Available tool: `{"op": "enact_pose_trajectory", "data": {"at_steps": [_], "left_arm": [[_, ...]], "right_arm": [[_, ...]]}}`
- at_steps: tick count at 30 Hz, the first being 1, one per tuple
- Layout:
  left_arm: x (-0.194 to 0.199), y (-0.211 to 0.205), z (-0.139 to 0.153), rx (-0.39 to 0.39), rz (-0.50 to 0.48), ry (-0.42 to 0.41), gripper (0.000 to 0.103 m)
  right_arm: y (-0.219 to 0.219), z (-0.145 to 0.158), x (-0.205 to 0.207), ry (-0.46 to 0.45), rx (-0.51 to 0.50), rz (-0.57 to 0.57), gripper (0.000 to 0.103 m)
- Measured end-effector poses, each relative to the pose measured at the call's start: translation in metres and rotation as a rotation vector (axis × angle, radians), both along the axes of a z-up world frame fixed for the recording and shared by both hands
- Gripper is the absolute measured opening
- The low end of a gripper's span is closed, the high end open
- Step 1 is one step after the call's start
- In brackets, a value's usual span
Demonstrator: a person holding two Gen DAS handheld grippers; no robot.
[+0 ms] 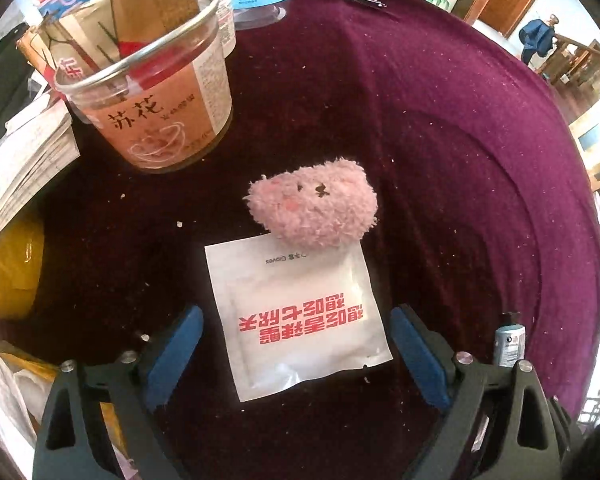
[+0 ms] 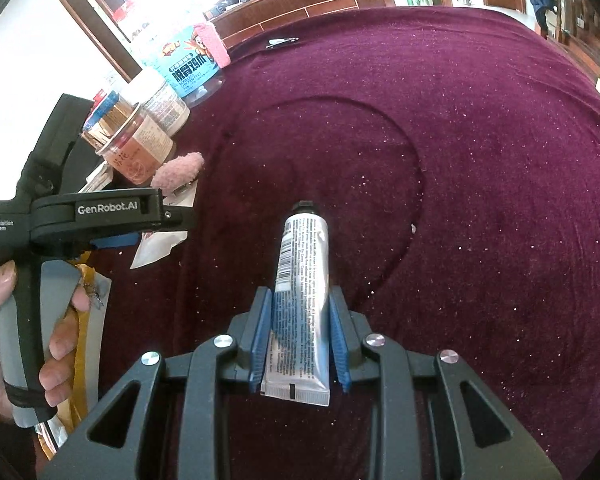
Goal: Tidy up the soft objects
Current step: 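Grasp the white red-printed sachet with the left tool while the right tool holds the tube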
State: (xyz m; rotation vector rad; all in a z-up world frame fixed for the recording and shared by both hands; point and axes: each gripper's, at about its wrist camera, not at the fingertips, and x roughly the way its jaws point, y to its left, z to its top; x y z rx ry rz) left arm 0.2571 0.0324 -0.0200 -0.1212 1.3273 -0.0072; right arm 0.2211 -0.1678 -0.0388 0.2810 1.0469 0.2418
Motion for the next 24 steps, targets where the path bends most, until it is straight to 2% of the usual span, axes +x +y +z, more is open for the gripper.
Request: {"op": "enact_pose_trajectory", "data": {"at_steps": [2,4,7,9,10,12,15,16,18,19,20,23,24], "left_arm": [[-0.003,0.003,0.001,-0.008,-0.004,-0.009,0.085],[-0.002,0.011,0.002,0.005,-0.008,-0.009,0.079],[-0.005,0.019,0.003,-0.015,0.007,-0.011,0.08],[-0.007,0.014,0.002,0.02,0.006,-0.017,0.08],[-0.007,0.012,0.0,0.044,0.0,-0.02,0.083],[-0.008,0.004,0.0,0.085,-0.007,-0.041,0.082],[-0.012,0.006,0.001,0.083,-0.001,-0.024,0.075],[-0.015,0.008,0.003,0.08,0.002,-0.02,0.062],[-0.023,0.016,0.011,0.06,0.014,-0.024,0.06],[-0.028,0.023,0.012,-0.01,0.024,0.002,0.059],[-0.03,0.025,0.014,-0.041,0.029,0.013,0.059],[-0.048,0.032,0.015,-0.057,0.01,0.009,0.056],[-0.055,0.036,0.02,-0.097,0.024,-0.012,0.056]], "right_arm": [[0.0,0.0,0.0,0.001,0.0,-0.001,0.027],[0.0,0.0,0.0,0.0,-0.001,0.0,0.027],[0.001,0.0,0.0,-0.001,-0.006,0.0,0.027],[0.002,0.0,0.0,-0.004,-0.01,0.0,0.027],[0.002,0.0,0.0,-0.005,-0.013,0.001,0.027],[0.004,0.0,-0.001,-0.01,-0.022,0.004,0.027],[0.005,0.001,-0.002,-0.014,-0.03,0.006,0.027],[0.005,0.001,-0.001,-0.015,-0.033,0.006,0.027],[0.005,0.001,-0.001,-0.014,-0.034,0.005,0.027],[0.005,0.001,-0.001,-0.013,-0.035,0.005,0.027],[0.005,0.001,-0.001,-0.014,-0.038,0.005,0.027],[0.006,0.001,0.0,-0.014,-0.044,0.006,0.026],[0.006,0.001,0.0,-0.015,-0.04,0.004,0.026]]}}
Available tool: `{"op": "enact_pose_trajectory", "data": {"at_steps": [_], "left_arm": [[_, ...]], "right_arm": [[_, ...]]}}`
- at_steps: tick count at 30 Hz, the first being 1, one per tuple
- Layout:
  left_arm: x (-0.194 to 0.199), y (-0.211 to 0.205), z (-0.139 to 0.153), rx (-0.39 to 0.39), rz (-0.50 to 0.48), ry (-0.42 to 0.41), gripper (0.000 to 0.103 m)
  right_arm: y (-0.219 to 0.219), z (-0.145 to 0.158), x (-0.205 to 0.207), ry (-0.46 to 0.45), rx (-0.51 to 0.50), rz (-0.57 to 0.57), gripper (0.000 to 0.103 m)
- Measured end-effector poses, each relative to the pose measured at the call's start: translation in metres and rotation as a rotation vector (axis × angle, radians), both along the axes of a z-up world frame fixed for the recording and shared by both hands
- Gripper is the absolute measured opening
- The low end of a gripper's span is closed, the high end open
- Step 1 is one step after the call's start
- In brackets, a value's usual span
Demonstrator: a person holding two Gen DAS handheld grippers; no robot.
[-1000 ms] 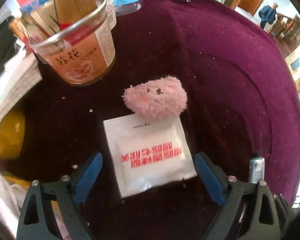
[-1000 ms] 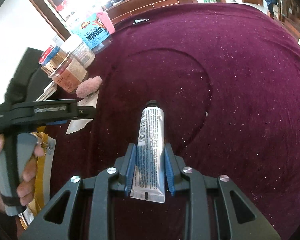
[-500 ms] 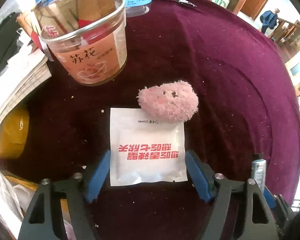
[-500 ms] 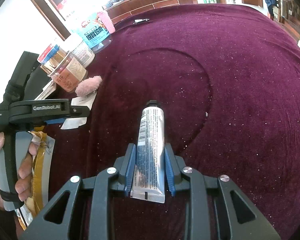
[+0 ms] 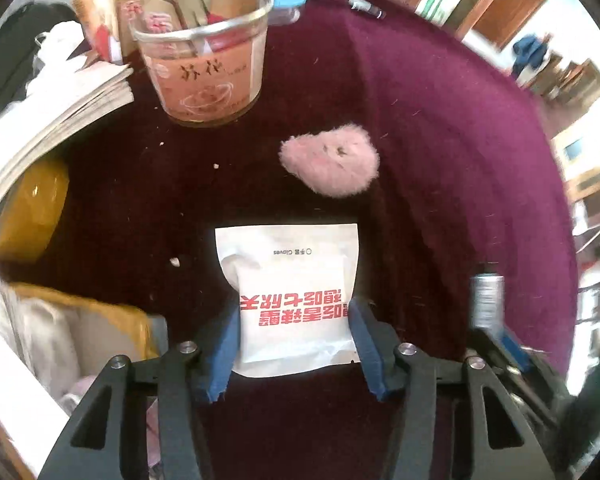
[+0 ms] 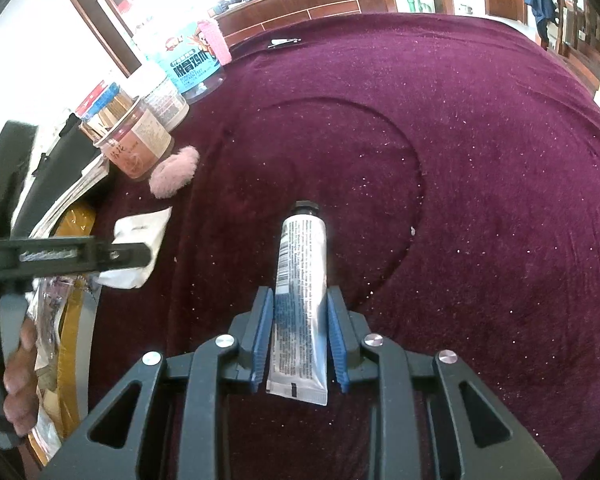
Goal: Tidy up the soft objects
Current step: 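Grasp the white red-printed sachet with the left tool while the right tool holds the tube, then lift the white sachet with the left tool while the right tool carries the tube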
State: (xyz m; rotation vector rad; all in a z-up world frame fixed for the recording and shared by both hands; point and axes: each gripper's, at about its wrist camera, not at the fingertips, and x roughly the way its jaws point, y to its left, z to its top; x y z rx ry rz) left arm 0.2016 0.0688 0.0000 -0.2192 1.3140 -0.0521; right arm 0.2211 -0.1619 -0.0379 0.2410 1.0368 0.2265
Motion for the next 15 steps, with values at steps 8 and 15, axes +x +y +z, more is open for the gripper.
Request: {"op": "enact_pose_trajectory", "data": {"at_steps": [8,15], "left_arm": [[-0.05,0.007,0.042,-0.123,-0.048,-0.093,0.051],[-0.079,0.017,0.06,-0.179,-0.041,-0.15,0.0]], "right_arm": [[0.0,0.004,-0.005,-0.029,0.025,0.007,0.024],[0.006,0.019,-0.015,-0.113,0.039,0.038,0.015]]}}
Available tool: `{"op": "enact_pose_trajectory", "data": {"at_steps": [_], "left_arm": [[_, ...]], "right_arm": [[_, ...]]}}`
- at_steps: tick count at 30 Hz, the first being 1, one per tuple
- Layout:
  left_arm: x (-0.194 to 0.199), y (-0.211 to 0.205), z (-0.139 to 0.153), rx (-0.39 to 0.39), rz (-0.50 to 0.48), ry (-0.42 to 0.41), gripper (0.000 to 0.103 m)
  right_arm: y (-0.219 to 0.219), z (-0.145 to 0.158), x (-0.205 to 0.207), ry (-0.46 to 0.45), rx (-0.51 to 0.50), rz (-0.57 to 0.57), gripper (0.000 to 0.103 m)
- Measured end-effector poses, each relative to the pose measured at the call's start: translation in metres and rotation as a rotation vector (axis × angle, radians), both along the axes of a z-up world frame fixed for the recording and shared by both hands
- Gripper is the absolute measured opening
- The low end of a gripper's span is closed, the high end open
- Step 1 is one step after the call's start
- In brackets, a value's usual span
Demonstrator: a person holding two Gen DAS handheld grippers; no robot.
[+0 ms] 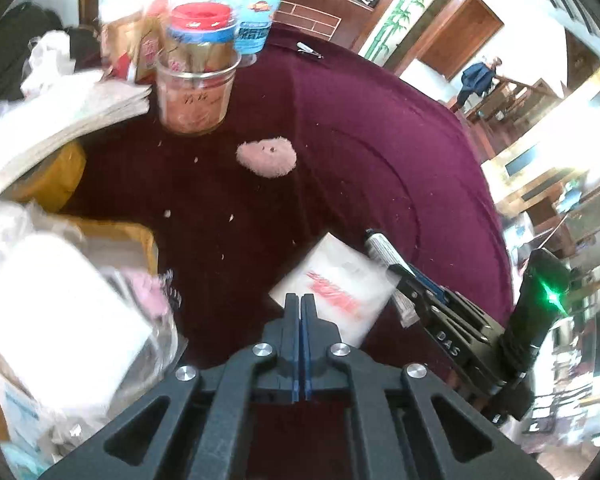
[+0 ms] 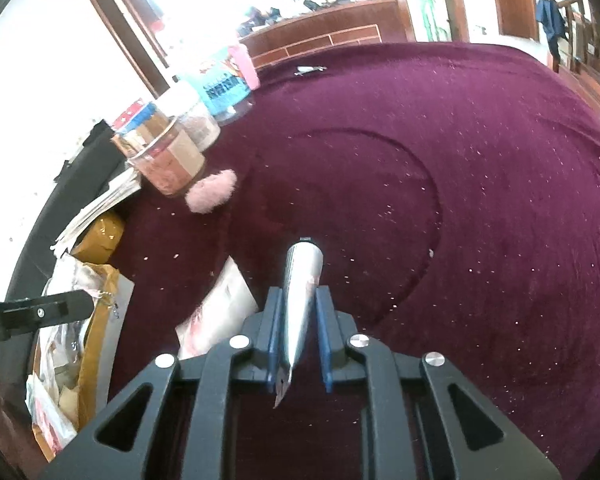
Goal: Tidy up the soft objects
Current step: 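Lift the white sachet with the left tool while the right tool carries the tube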
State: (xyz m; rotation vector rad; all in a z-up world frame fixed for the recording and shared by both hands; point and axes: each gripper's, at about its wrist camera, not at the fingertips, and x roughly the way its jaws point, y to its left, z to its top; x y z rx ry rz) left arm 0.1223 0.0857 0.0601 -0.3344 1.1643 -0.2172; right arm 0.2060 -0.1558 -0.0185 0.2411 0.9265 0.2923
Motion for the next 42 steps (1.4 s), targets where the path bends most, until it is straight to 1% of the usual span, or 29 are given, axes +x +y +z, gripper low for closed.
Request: {"op": "enact_pose_trajectory", "data": {"at_steps": [2,4,6,7,8,9,10,11,13,16,19,20,23,24,26,28,29,30,31,32,33,34,35,36,38,41,42], "left_arm": [[0.003,-0.008,-0.005,-0.036,-0.009,0.013,0.0],[-0.001,-0.009,-0.005,-0.006,-0.007,0.002,0.0],[0.003,-0.017,-0.009,0.017,-0.026,-0.015,0.001],[0.0,-0.02,-0.007,0.028,-0.032,-0.017,0.012],[0.002,-0.026,-0.009,0.052,-0.046,-0.015,0.04],[0.004,-0.032,-0.012,0.063,-0.058,-0.008,0.059],[0.004,-0.035,-0.015,0.062,-0.06,0.002,0.084],[0.008,-0.04,-0.018,0.051,-0.062,0.008,0.087],[0.017,-0.048,-0.023,0.049,-0.066,0.015,0.087],[0.034,-0.069,-0.036,0.114,-0.108,0.061,0.087],[0.037,-0.093,-0.046,0.209,-0.17,0.076,0.087],[0.034,-0.103,-0.047,0.251,-0.203,0.066,0.087],[0.022,-0.123,-0.051,0.366,-0.243,0.027,0.087],[0.018,-0.132,-0.055,0.417,-0.27,0.014,0.087],[0.016,-0.14,-0.063,0.468,-0.307,0.013,0.087],[0.017,-0.147,-0.071,0.541,-0.316,0.005,0.087],[0.018,-0.148,-0.074,0.568,-0.307,-0.014,0.085],[0.02,-0.15,-0.076,0.6,-0.297,-0.038,0.081],[0.02,-0.152,-0.078,0.614,-0.298,-0.052,0.071],[0.02,-0.153,-0.077,0.616,-0.306,-0.07,0.05],[0.018,-0.154,-0.077,0.599,-0.318,-0.077,0.044],[0.018,-0.155,-0.077,0.611,-0.318,-0.081,0.03],[0.015,-0.156,-0.075,0.652,-0.316,-0.103,0.025],[0.013,-0.157,-0.074,0.684,-0.322,-0.124,0.023],[0.013,-0.156,-0.071,0.69,-0.316,-0.138,0.014],[0.005,-0.151,-0.055,0.697,-0.28,-0.198,0.007],[0.001,-0.147,-0.046,0.669,-0.264,-0.212,0.007]], "right_arm": [[0.001,0.001,-0.002,-0.007,0.002,0.01,0.015],[0.0,0.001,-0.003,-0.006,0.002,0.0,0.015],[-0.004,-0.001,-0.004,-0.002,0.009,-0.013,0.015],[-0.008,-0.002,-0.003,0.005,0.02,-0.017,0.015],[-0.012,-0.001,-0.003,0.009,0.029,-0.028,0.015],[-0.015,-0.002,-0.003,0.01,0.035,-0.036,0.015],[-0.019,-0.002,-0.004,0.009,0.039,-0.044,0.015],[-0.023,-0.001,-0.003,0.01,0.044,-0.055,0.015],[-0.027,-0.002,-0.002,0.014,0.049,-0.066,0.015],[-0.032,-0.001,-0.002,0.018,0.048,-0.08,0.015],[-0.036,0.0,0.0,0.027,0.056,-0.087,0.015],[-0.037,0.0,0.0,0.027,0.061,-0.09,0.015],[-0.044,0.002,0.0,0.027,0.077,-0.105,0.015],[-0.047,0.002,0.0,0.028,0.079,-0.113,0.015],[-0.053,0.002,0.0,0.035,0.086,-0.132,0.015],[-0.055,0.001,0.001,0.037,0.093,-0.138,0.015],[-0.055,0.001,0.001,0.038,0.094,-0.138,0.015],[-0.055,0.002,0.001,0.038,0.094,-0.137,0.015],[-0.055,0.002,0.0,0.037,0.093,-0.138,0.015],[-0.055,0.002,0.0,0.036,0.091,-0.141,0.015],[-0.055,0.002,0.0,0.037,0.091,-0.142,0.015],[-0.055,0.002,0.0,0.038,0.094,-0.144,0.015],[-0.055,0.002,0.0,0.039,0.096,-0.145,0.015],[-0.055,0.002,0.0,0.039,0.097,-0.144,0.015],[-0.054,0.002,0.0,0.037,0.098,-0.142,0.015],[-0.053,0.005,-0.001,0.028,0.099,-0.138,0.015],[-0.054,0.006,-0.002,0.025,0.101,-0.136,0.015]]}}
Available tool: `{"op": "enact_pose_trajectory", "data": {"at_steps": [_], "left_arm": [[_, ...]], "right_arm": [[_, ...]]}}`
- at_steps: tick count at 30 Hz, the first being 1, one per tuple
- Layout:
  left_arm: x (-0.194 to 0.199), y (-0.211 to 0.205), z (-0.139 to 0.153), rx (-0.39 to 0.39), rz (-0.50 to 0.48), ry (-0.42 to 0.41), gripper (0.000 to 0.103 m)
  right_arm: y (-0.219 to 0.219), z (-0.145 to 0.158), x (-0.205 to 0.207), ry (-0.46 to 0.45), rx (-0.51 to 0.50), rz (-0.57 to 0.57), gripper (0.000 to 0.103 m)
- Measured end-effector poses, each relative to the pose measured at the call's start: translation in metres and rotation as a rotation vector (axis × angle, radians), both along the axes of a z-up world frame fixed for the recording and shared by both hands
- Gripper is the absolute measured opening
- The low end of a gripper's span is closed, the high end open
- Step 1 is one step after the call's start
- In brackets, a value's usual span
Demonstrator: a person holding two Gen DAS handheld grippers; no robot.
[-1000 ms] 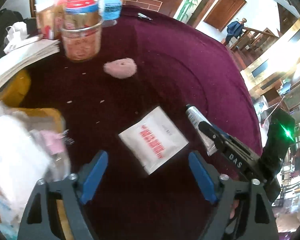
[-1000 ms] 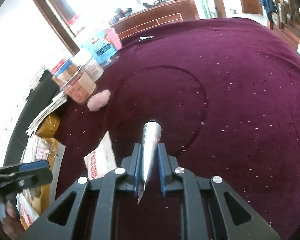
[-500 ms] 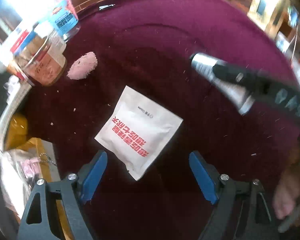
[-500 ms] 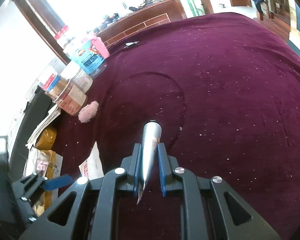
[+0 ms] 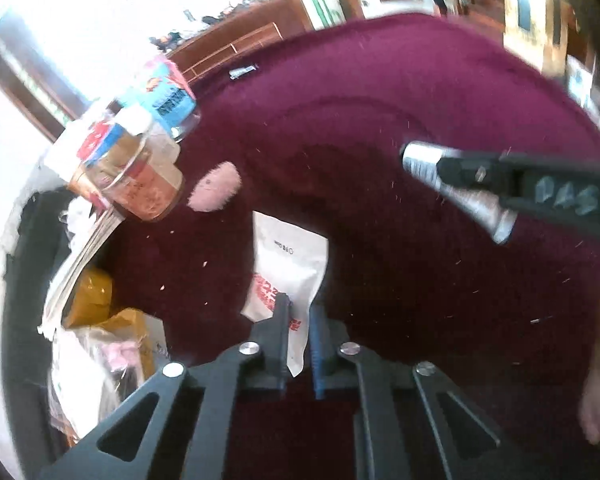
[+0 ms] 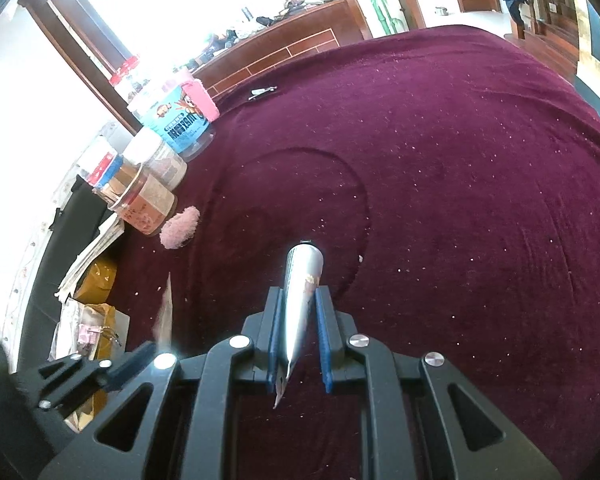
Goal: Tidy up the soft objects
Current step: 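Lift the white sachet with the left tool while the right tool carries the tube, then lower the tube and white sachet into the tray and open both tools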
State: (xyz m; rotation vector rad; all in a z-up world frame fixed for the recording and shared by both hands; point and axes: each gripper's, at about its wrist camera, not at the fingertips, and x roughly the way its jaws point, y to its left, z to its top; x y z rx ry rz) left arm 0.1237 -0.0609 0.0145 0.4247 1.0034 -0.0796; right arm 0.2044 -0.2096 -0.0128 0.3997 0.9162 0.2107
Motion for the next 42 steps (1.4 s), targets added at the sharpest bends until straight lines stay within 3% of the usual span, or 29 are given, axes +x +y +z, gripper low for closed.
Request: {"op": "enact_pose_trajectory", "data": {"at_steps": [3,6,9,13,25,32,36,42], "left_arm": [[-0.008,0.017,0.023,-0.129,0.037,-0.022,0.005],[-0.026,0.045,0.045,-0.334,0.096,-0.033,0.005],[-0.048,0.063,0.055,-0.491,0.131,-0.029,0.004],[-0.071,0.081,0.067,-0.622,0.155,-0.028,0.004],[-0.111,0.131,0.094,-0.688,0.23,-0.099,0.004],[-0.151,0.192,0.116,-0.718,0.295,-0.162,0.004],[-0.179,0.229,0.122,-0.705,0.345,-0.212,0.005],[-0.2,0.268,0.111,-0.602,0.426,-0.27,0.005]], "right_arm": [[0.001,0.004,-0.003,-0.019,0.008,0.006,0.015],[0.008,0.009,-0.008,-0.05,0.012,0.034,0.015],[0.023,0.015,-0.014,-0.079,0.007,0.085,0.015],[0.042,0.022,-0.022,-0.111,0.005,0.154,0.015],[0.09,0.04,-0.048,-0.195,0.072,0.358,0.016],[0.128,0.041,-0.072,-0.224,0.064,0.492,0.016],[0.156,0.044,-0.09,-0.209,0.052,0.538,0.016],[0.224,0.07,-0.137,-0.251,0.031,0.685,0.016]]}}
